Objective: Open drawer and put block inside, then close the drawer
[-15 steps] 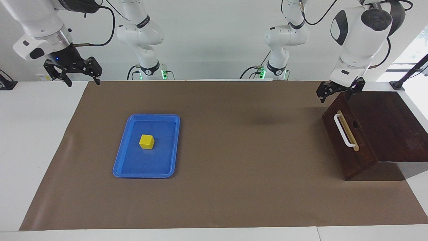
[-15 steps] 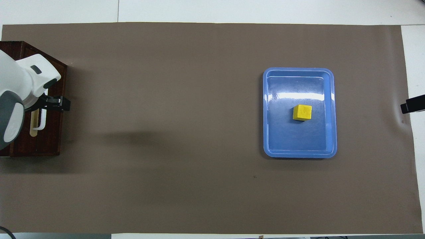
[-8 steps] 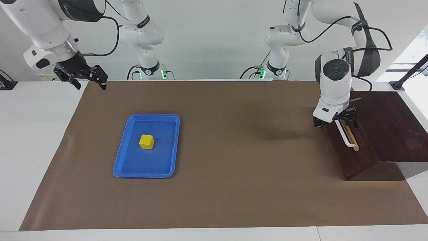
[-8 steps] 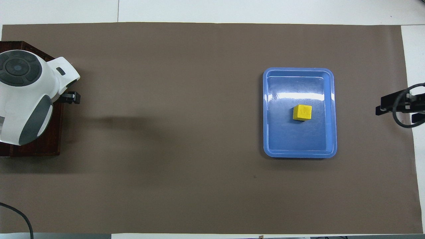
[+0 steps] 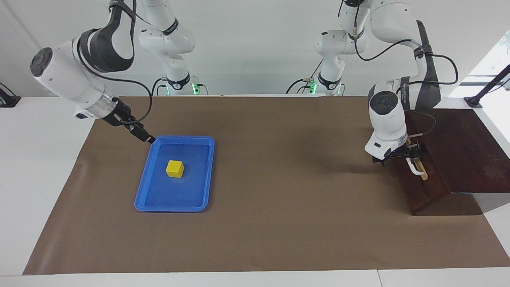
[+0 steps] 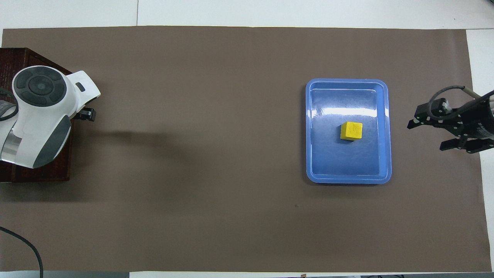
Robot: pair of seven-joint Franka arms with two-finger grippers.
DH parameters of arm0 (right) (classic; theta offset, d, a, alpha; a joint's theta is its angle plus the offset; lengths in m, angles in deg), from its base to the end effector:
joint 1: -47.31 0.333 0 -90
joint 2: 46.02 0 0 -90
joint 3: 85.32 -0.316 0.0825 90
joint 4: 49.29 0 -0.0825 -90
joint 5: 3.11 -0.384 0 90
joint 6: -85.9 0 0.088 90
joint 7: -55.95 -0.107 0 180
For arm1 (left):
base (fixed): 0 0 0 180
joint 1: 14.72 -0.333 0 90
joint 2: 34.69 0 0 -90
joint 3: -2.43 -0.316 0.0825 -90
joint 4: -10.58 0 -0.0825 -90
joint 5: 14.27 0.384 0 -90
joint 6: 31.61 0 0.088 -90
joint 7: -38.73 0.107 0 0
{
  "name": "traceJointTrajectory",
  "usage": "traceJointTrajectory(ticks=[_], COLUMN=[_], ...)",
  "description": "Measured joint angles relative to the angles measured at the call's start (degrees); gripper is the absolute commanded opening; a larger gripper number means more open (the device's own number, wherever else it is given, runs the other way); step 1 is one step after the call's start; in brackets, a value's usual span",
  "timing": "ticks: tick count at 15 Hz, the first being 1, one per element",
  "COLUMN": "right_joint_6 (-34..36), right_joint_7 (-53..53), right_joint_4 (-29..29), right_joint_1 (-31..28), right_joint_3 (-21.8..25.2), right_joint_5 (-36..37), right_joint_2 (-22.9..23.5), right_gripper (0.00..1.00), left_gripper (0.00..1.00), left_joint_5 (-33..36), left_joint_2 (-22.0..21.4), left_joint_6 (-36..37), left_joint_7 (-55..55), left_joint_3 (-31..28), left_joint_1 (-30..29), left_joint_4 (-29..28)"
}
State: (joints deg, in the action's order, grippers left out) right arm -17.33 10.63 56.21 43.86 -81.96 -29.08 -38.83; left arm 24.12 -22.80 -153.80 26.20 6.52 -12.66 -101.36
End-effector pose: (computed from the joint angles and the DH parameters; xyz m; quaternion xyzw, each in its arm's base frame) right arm 0.5804 -0.0311 0.4518 -0.8426 0.4893 0.1449 0.1720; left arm 0.6005 -0.0358 0.3782 -0.9549 0.1255 -0.0316 0.2672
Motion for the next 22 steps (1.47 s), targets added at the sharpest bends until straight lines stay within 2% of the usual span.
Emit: traceJointTrajectory(ticks=[3,6,10,14,17,22], right_joint_6=[-4.3,-5.0,-5.2,-5.2,-5.4,-5.9], right_joint_7=[-3.9,-5.2,-5.3,-5.3,-5.3,-5.3], right_joint_4=[3.2,4.8,4.9,4.8,4.5,4.7], right_joint_1=[-0.1,-1.3,-3.3,-3.5,-3.5,-3.4], right_joint_3=[0.1,0.2,0.2,0.2,0.2,0.1], right_joint_5=[-6.3,-9.3,-14.7,-15.7,-15.7,-18.0], right_joint_2=[2.1,3.2,7.9,11.8,12.7,13.4], right_gripper=[1.00,1.00,1.00,1.00,1.00,1.00], left_gripper=[1.00,1.00,1.00,1.00,1.00,1.00], left_joint_5=[0.2,0.4,3.5,5.2,5.2,5.3], left_joint_2=[0.0,0.0,0.1,0.3,0.3,0.3], left_joint_6=[-1.3,-1.8,-1.8,-1.9,-2.3,-3.7], left_joint_7=[0.0,0.0,0.0,0.0,-0.9,-9.1], left_joint_3=[-0.2,-0.4,-0.3,-0.3,-0.3,0.3], left_joint_1=[-0.3,-0.3,-0.3,-0.3,-0.3,0.7], left_joint_4=[-0.5,-0.7,-0.9,-1.0,-1.2,-1.9])
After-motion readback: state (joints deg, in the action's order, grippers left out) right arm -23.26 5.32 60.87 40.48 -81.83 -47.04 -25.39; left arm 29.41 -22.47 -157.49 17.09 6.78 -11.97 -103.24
